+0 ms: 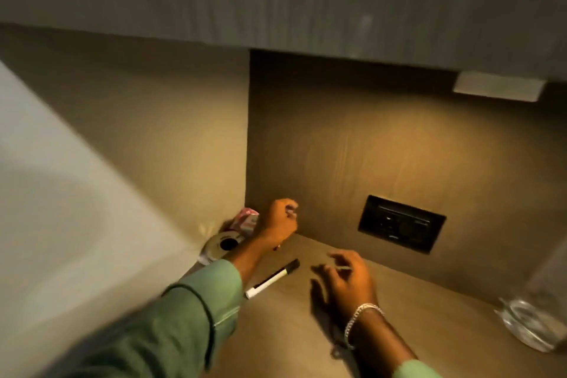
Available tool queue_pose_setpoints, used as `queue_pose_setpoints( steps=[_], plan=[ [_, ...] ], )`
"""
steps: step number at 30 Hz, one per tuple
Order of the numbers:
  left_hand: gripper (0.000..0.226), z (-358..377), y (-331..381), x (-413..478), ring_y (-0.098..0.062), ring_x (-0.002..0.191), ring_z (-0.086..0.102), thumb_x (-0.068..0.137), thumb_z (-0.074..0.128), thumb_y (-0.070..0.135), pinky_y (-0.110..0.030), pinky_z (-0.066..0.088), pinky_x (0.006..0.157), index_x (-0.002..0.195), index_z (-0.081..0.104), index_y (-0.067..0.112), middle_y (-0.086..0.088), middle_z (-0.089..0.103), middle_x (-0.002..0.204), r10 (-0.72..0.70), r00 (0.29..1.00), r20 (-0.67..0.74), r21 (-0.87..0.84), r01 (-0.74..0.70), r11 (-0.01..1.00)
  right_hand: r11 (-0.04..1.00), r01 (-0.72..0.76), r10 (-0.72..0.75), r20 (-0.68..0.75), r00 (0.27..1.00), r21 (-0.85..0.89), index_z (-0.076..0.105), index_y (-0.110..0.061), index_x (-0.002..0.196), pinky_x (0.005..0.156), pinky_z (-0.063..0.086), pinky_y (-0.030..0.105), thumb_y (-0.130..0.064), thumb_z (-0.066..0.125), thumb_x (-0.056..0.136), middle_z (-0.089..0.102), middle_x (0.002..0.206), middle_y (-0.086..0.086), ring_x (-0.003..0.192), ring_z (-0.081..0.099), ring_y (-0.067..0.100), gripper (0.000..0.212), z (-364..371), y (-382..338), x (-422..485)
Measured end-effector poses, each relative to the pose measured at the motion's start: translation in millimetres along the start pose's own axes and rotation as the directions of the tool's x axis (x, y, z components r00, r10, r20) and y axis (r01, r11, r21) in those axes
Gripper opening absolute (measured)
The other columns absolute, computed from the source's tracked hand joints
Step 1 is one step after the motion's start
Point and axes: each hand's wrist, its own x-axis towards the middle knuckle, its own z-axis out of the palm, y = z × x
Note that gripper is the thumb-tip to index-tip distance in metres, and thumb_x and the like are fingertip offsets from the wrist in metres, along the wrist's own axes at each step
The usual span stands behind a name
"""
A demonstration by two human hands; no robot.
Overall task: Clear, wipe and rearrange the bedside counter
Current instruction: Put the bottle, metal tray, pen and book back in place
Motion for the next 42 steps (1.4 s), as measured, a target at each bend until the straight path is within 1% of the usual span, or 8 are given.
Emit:
queue_pose_setpoints(
  steps=[3, 6, 16, 23, 27, 31, 35, 42],
  plan=[
    [0.029, -56.5, -39.5, 0.8, -0.027, 0.102, 0.066, 0.080, 0.059, 0.002, -0.029, 0.052, 0.088, 0.106, 0.069, 0.008, -0.013, 0.072, 0.108, -0.039, 0.995, -0.090, 0.159, 0.053, 0.986, 0.873, 0.359, -0.247, 0.337, 0.909, -0.329, 0.072, -0.024, 0.094, 0.082, 0.050, 0.030, -0.034, 0.062, 0.079, 0.069, 0.098, 0.001, 0.095, 0.063, 0.026, 0.021, 53.5, -9.5, 22.5],
    [0.024, -86.9, -59.4, -7.0, -0.023, 0.100, 0.068, 0.080, 0.062, 0.018, -0.027, 0.054, 0.077, 0.104, 0.067, 0.018, -0.003, 0.072, 0.108, -0.028, 0.997, -0.069, 0.381, 0.053, 0.923, 0.734, 0.524, -0.265, 0.528, 0.807, -0.432, 0.073, -0.035, 0.102, 0.090, 0.046, 0.025, -0.043, 0.064, 0.081, 0.069, 0.106, -0.004, 0.105, 0.060, 0.021, 0.025, 75.7, -11.1, 40.9],
    [0.065, -74.9, -68.3, -20.9, -0.026, 0.104, 0.061, 0.058, 0.072, 0.044, -0.035, 0.052, 0.087, 0.117, 0.054, 0.021, -0.003, 0.065, 0.114, -0.342, 0.909, 0.239, 0.714, 0.074, 0.696, 0.676, 0.586, -0.258, 0.601, 0.756, -0.447, 0.069, -0.037, 0.107, 0.091, 0.051, 0.027, -0.041, 0.062, 0.087, 0.070, 0.105, -0.010, 0.101, 0.060, 0.012, 0.022, 69.5, -17.2, 45.3],
    [0.081, -78.0, -62.2, -27.4, -0.029, 0.111, 0.057, 0.053, 0.075, 0.053, -0.041, 0.050, 0.093, 0.124, 0.050, 0.025, -0.003, 0.062, 0.123, -0.273, 0.932, 0.238, 0.707, 0.026, 0.707, 0.824, 0.375, -0.208, 0.389, 0.897, -0.425, 0.070, -0.027, 0.103, 0.089, 0.047, 0.028, -0.039, 0.063, 0.085, 0.069, 0.105, -0.005, 0.102, 0.060, 0.017, 0.022, 20.4, -18.9, 14.6],
    [0.074, -45.5, -19.8, -24.6, -0.022, 0.101, 0.060, 0.045, 0.078, 0.057, -0.035, 0.052, 0.088, 0.110, 0.062, 0.025, -0.002, 0.067, 0.112, -0.110, 0.961, 0.252, 0.494, -0.030, 0.869, 0.974, -0.068, 0.104, 0.160, 0.982, -0.214, 0.070, -0.022, 0.110, 0.085, 0.051, 0.024, -0.021, 0.071, 0.083, 0.070, 0.106, -0.003, 0.095, 0.062, 0.008, 0.028, -21.1, -14.1, -12.2],
    [0.059, 35.3, 38.9, -33.0, -0.023, 0.092, 0.063, 0.053, 0.077, 0.057, -0.038, 0.055, 0.085, 0.099, 0.065, 0.023, -0.004, 0.069, 0.102, 0.006, 0.906, 0.424, 0.216, -0.108, 0.970, 0.906, -0.416, 0.412, 0.065, 0.909, 0.072, 0.070, -0.017, 0.105, 0.059, 0.055, 0.024, -0.012, 0.074, 0.081, 0.074, 0.094, 0.004, 0.079, 0.070, 0.017, 0.025, -60.0, -3.4, -40.0],
    [0.076, 132.1, 75.5, -64.6, -0.028, 0.108, 0.060, 0.058, 0.076, 0.052, -0.039, 0.052, 0.093, 0.123, 0.056, 0.019, -0.011, 0.063, 0.121, 0.099, 0.812, 0.574, 0.211, -0.264, 0.941, 0.866, -0.499, 0.499, -0.072, 0.864, 0.009, 0.074, -0.020, 0.099, 0.074, 0.051, 0.019, -0.014, 0.074, 0.079, 0.073, 0.087, -0.007, 0.079, 0.066, 0.005, 0.021, -120.1, 26.8, -83.4],
    [0.070, 240.2, 125.2, -116.8, -0.035, 0.109, 0.055, 0.056, 0.068, 0.060, -0.042, 0.051, 0.091, 0.112, 0.057, 0.019, -0.014, 0.062, 0.115, 0.250, 0.671, 0.698, 0.281, -0.578, 0.766, 0.785, -0.616, 0.598, -0.336, 0.727, 0.066, 0.074, -0.021, 0.094, 0.065, 0.049, 0.008, -0.016, 0.080, 0.071, 0.074, 0.080, -0.006, 0.074, 0.069, 0.007, 0.024, -219.8, 57.7, -177.7]
  ],
)
